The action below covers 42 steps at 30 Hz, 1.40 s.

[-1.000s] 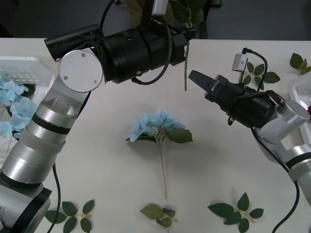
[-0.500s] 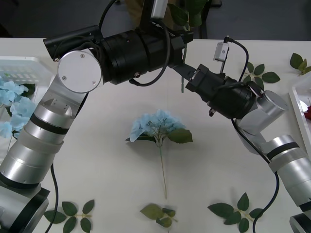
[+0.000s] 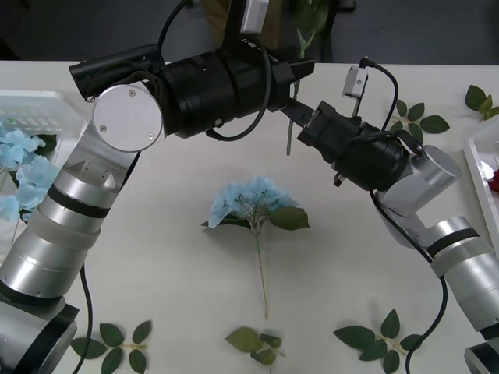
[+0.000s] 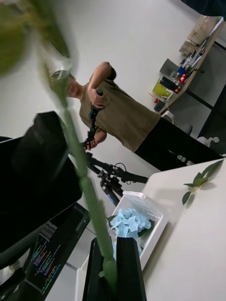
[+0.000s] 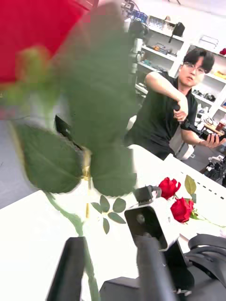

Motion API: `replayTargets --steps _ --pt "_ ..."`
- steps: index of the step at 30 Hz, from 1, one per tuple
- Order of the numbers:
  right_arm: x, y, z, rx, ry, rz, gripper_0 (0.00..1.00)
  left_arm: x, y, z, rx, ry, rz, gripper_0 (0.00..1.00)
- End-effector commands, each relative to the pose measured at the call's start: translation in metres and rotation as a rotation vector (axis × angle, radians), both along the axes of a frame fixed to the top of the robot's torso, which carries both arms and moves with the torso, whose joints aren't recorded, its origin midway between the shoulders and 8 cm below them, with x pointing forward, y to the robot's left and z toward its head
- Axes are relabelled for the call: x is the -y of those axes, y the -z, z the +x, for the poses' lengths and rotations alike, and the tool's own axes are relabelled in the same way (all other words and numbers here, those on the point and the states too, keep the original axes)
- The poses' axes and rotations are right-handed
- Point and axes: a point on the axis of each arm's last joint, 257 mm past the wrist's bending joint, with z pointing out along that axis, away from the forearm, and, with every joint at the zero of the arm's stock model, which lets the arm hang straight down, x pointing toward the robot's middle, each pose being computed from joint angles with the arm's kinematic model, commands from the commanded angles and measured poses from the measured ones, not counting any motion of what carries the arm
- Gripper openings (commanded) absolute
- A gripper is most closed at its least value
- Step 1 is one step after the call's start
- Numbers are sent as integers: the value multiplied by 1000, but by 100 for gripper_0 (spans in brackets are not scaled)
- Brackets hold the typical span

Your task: Place the red flowers into the right box and the blue flowers into the left box. If a person shows an open palm, hand one flower to the person first, then continue sorting.

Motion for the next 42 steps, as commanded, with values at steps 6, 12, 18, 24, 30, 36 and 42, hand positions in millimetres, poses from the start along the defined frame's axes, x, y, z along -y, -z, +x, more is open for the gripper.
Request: replayTargets --steps 6,12,18,24,30,36,42 --pt "-10 -35 -4 59 -29 23 0 -3 12 -7 -5 4 34 100" --pt "41 -8 10 74 45 -157 0 -44 62 1 -140 -8 210 100" --pt "152 34 15 61 149 -462 0 -105 123 -7 -380 -51 366 100" --pt "266 57 5 28 243 -781 0 -184 155 -26 -680 -163 595 100" --pt "345 58 -19 -18 225 -1093 0 -231 149 -51 -908 -326 729 100" --pt "425 65 -45 -225 259 -1330 0 -242 157 -76 -1070 -535 770 100" --pt "507 90 -80 -428 330 -1514 0 -222 180 -93 -1104 -728 779 100"
